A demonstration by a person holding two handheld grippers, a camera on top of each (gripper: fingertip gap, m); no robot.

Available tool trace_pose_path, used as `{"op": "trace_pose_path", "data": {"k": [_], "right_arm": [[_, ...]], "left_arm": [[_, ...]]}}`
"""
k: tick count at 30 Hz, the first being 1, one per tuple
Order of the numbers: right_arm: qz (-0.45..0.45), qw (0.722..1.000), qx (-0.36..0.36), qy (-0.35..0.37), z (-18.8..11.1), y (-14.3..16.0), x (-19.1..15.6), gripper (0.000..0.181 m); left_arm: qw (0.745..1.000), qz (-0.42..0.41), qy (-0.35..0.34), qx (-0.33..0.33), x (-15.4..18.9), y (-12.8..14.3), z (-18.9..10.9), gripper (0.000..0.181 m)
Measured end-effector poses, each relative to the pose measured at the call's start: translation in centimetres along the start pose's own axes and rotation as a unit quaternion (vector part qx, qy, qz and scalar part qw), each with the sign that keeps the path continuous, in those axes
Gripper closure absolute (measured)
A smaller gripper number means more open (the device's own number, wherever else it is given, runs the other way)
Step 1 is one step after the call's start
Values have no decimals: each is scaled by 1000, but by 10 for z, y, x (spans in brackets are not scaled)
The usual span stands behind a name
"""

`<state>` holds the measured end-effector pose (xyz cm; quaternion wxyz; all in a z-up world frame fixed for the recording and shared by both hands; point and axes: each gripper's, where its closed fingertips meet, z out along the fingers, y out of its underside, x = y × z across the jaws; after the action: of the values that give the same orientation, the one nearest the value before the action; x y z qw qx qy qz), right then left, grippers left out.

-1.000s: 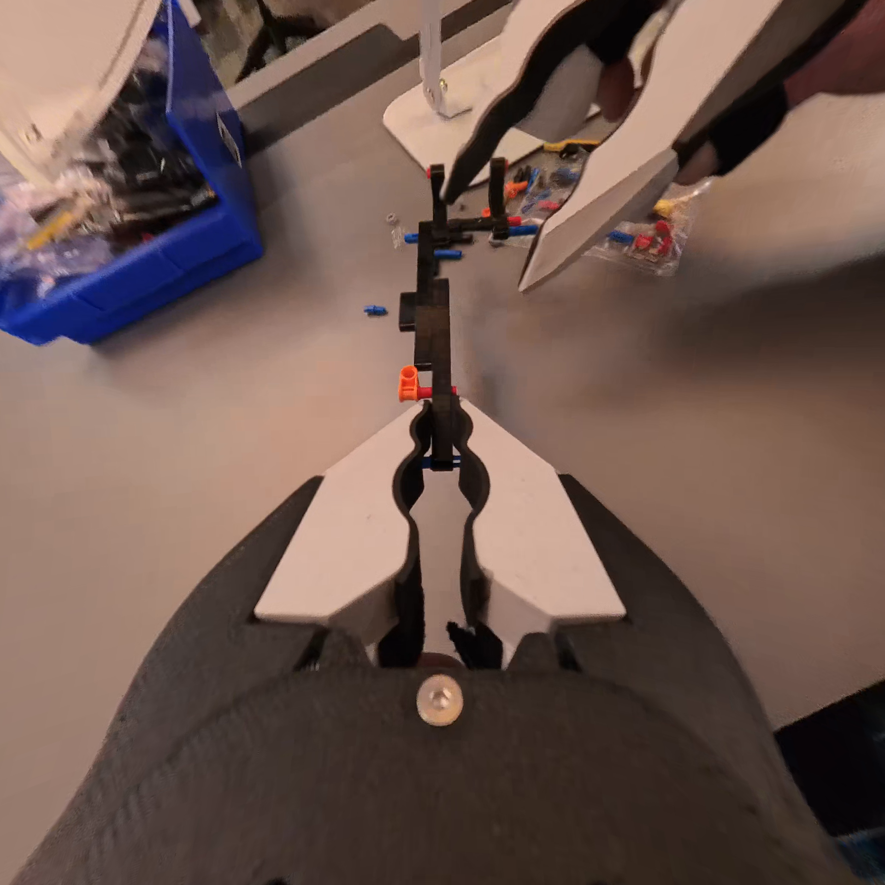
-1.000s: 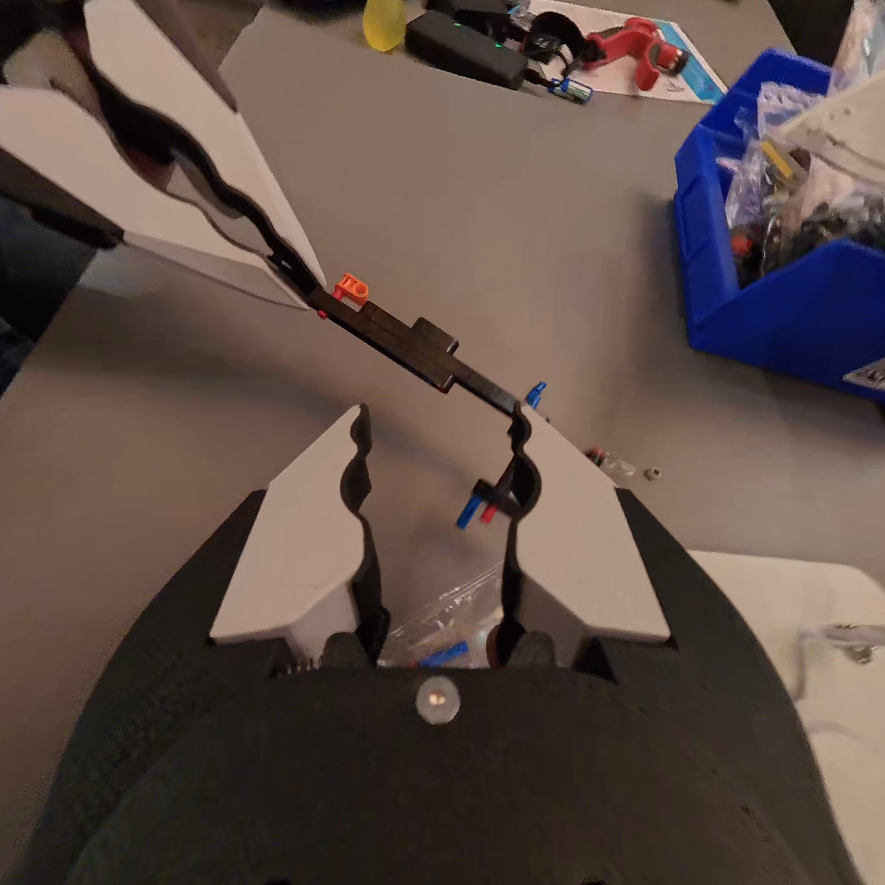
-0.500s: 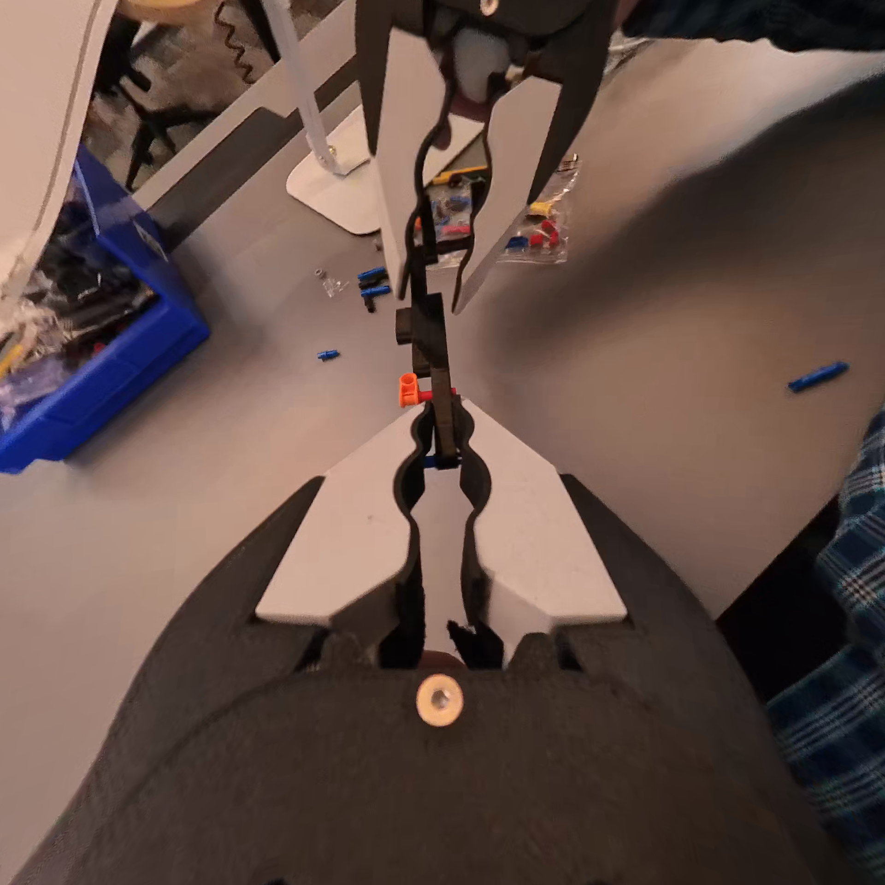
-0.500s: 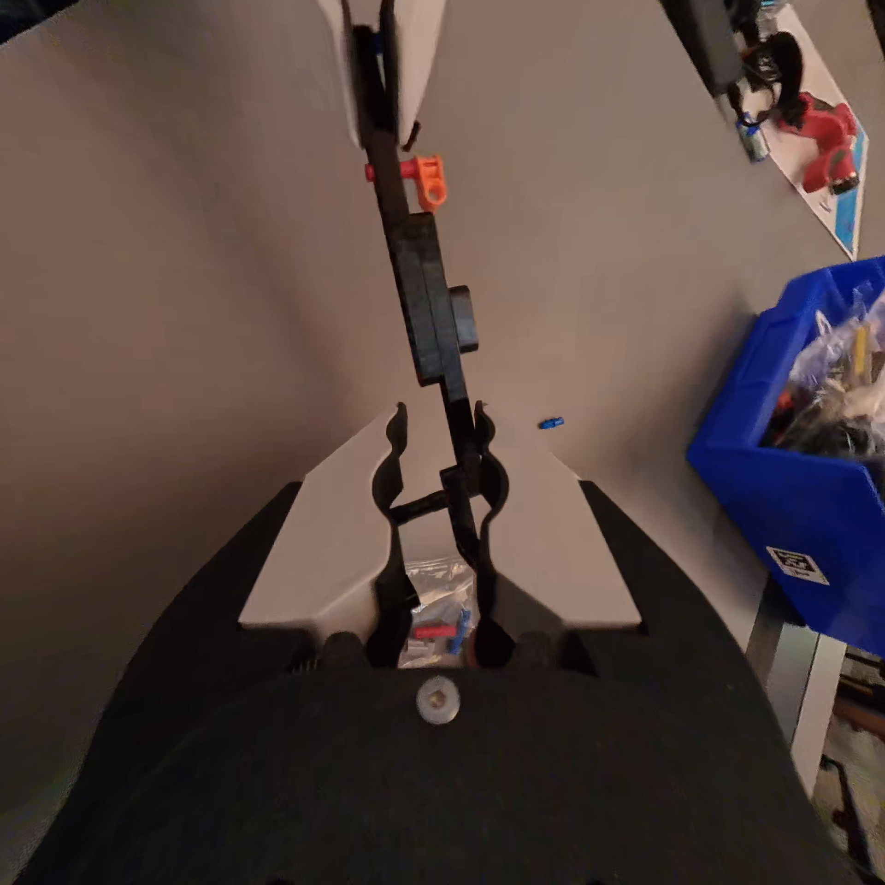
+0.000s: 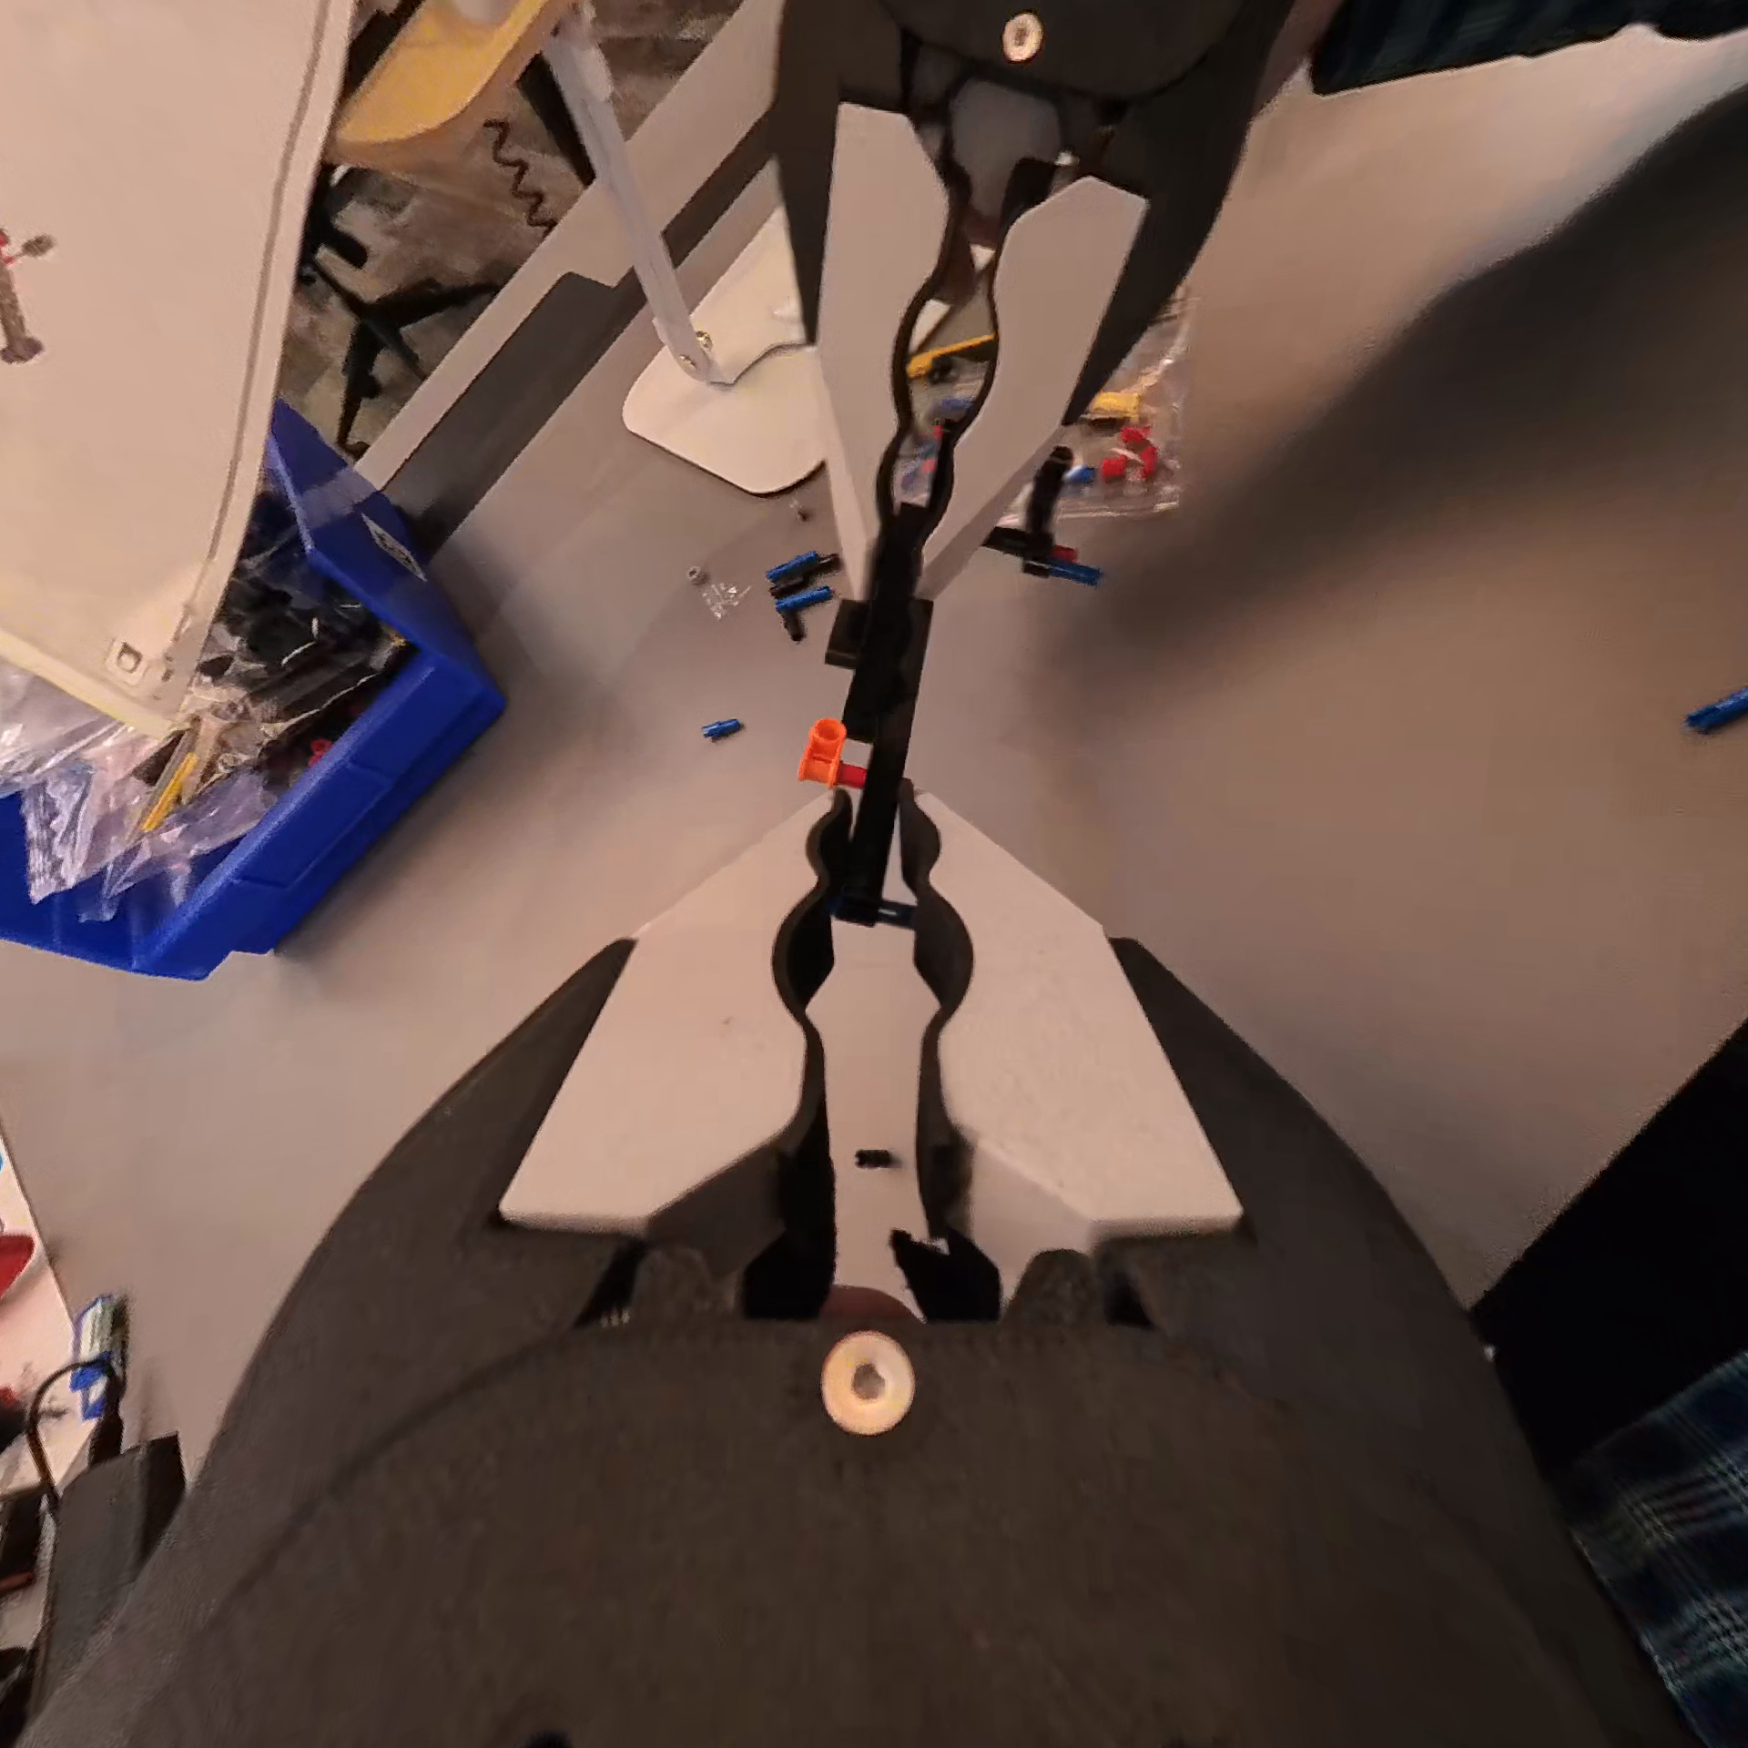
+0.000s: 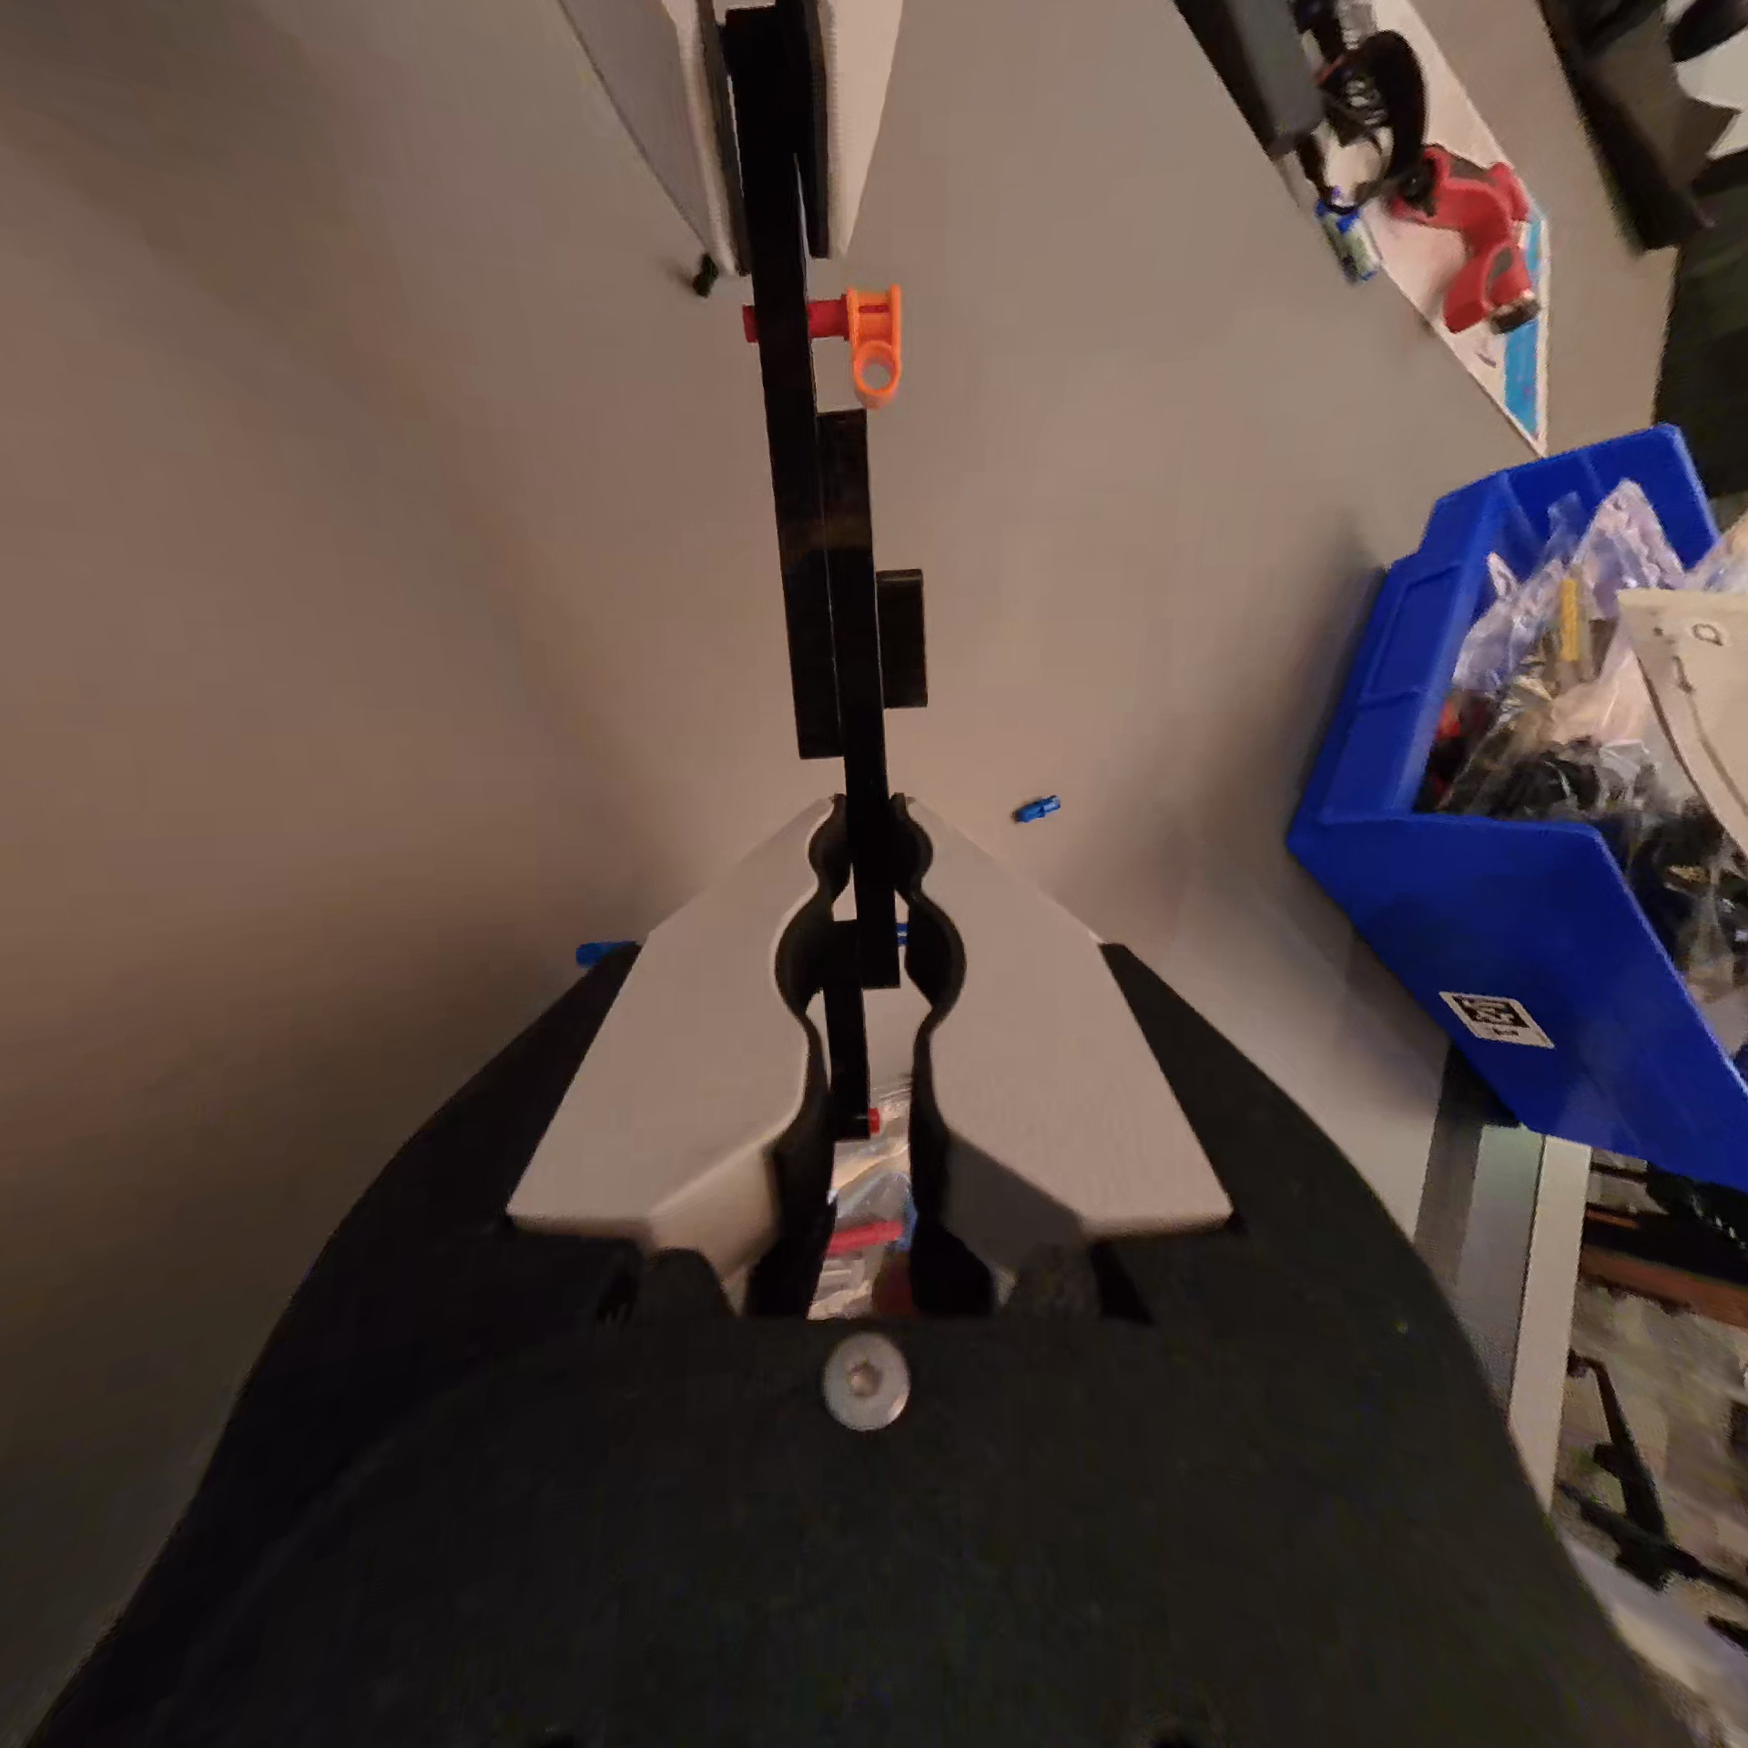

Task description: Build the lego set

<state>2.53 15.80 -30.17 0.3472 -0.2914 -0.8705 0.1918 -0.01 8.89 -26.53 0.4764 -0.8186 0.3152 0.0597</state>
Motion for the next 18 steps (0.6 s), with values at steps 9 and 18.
{"op": "trace_pose_path", "data": {"k": [9,18], "right_arm": [[103,992,30,61,-9,-6,19,177],[148,983,63,90,-10,-21,30,177]], "left_arm": [[973,-213,-86,20,-45,15,-2,108],[920,-376,-11,107,-39,-6,13,114]]}}
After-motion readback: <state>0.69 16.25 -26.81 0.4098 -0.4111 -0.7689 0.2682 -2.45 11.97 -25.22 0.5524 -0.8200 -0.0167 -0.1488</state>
